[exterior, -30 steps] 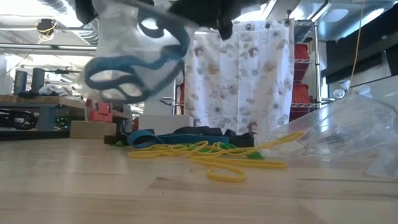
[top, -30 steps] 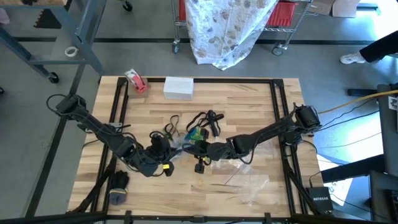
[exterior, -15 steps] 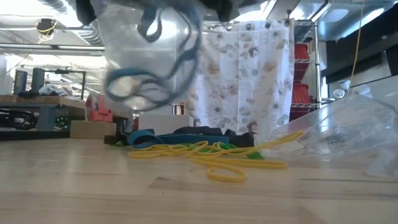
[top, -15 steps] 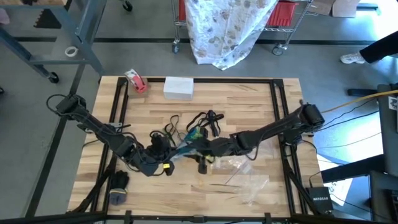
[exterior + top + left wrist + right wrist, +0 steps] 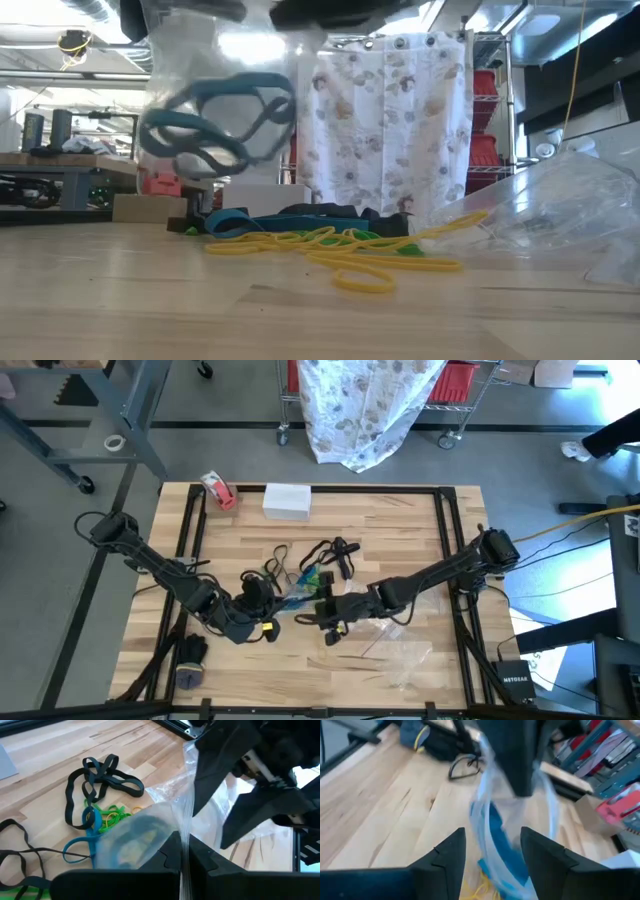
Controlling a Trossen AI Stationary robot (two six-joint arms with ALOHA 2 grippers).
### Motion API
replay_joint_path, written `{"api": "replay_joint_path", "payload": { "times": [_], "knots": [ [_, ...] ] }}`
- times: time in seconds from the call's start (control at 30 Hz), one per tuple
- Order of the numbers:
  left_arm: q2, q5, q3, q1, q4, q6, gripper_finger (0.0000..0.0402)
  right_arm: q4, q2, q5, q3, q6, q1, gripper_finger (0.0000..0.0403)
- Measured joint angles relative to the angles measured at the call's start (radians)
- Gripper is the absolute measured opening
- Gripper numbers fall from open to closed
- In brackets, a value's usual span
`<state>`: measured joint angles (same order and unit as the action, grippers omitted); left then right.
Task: Sort rubber bands
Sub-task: Put the blue rubber band into the transparent zip bag
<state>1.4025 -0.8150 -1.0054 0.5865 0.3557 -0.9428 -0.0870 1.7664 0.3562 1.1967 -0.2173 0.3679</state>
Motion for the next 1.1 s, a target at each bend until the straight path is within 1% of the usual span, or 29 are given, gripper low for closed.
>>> {"api": "replay_joint_path", "payload": {
  "times": [0.1,0.17,0.23,0.33,0.37,0.4,0.47,0.53,0.6,0.7,0.83,0.97,1.03,1.1],
  "knots": [
    [0.000,0.000,0.000,0.000,0.000,0.001,0.0000,0.003,0.000,0.000,0.001,0.004,-0.002,0.0172],
    [0.000,0.000,0.000,-0.001,0.001,0.008,0.0000,0.004,0.000,0.000,0.001,0.032,-0.002,0.0148],
    [0.000,0.000,0.000,-0.003,0.007,0.016,0.0000,0.014,0.000,-0.009,0.001,0.055,-0.002,0.0108],
    [0.000,0.000,0.000,-0.003,0.038,0.015,0.0000,0.041,0.000,-0.036,0.001,0.060,-0.002,0.0031],
    [0.000,0.000,0.000,-0.003,0.053,0.010,0.0000,0.040,0.000,-0.037,0.001,0.066,-0.002,0.0016],
    [0.000,0.000,0.000,-0.003,0.071,0.006,0.0000,0.033,0.000,-0.037,0.001,0.083,-0.002,0.0012],
    [0.000,-0.003,0.000,-0.003,0.111,-0.013,0.0000,0.005,0.000,-0.038,0.001,0.148,-0.002,0.0026],
    [0.000,-0.006,0.000,-0.003,0.152,-0.029,0.0000,-0.010,0.000,-0.043,0.001,0.230,-0.002,0.0052],
    [0.000,-0.009,0.000,-0.001,0.191,-0.052,0.0000,0.005,-0.003,-0.066,0.001,0.267,-0.007,0.0081],
    [-0.003,-0.012,0.000,0.007,0.252,-0.092,0.0000,0.068,-0.022,-0.070,0.001,0.287,-0.008,0.0131],
    [-0.027,-0.012,0.000,0.033,0.342,-0.163,0.0000,0.204,-0.059,-0.032,0.001,0.332,-0.019,0.0185],
    [-0.064,-0.011,0.000,0.065,0.413,-0.223,0.0000,0.317,-0.037,-0.054,0.001,0.403,-0.071,0.0215],
    [-0.079,-0.011,0.000,0.078,0.438,-0.235,0.0000,0.339,-0.004,-0.082,0.001,0.420,-0.106,0.0222],
    [-0.088,-0.011,0.000,0.091,0.456,-0.247,0.0000,0.325,0.040,-0.120,0.001,0.422,-0.141,0.0226]
  ]
}}
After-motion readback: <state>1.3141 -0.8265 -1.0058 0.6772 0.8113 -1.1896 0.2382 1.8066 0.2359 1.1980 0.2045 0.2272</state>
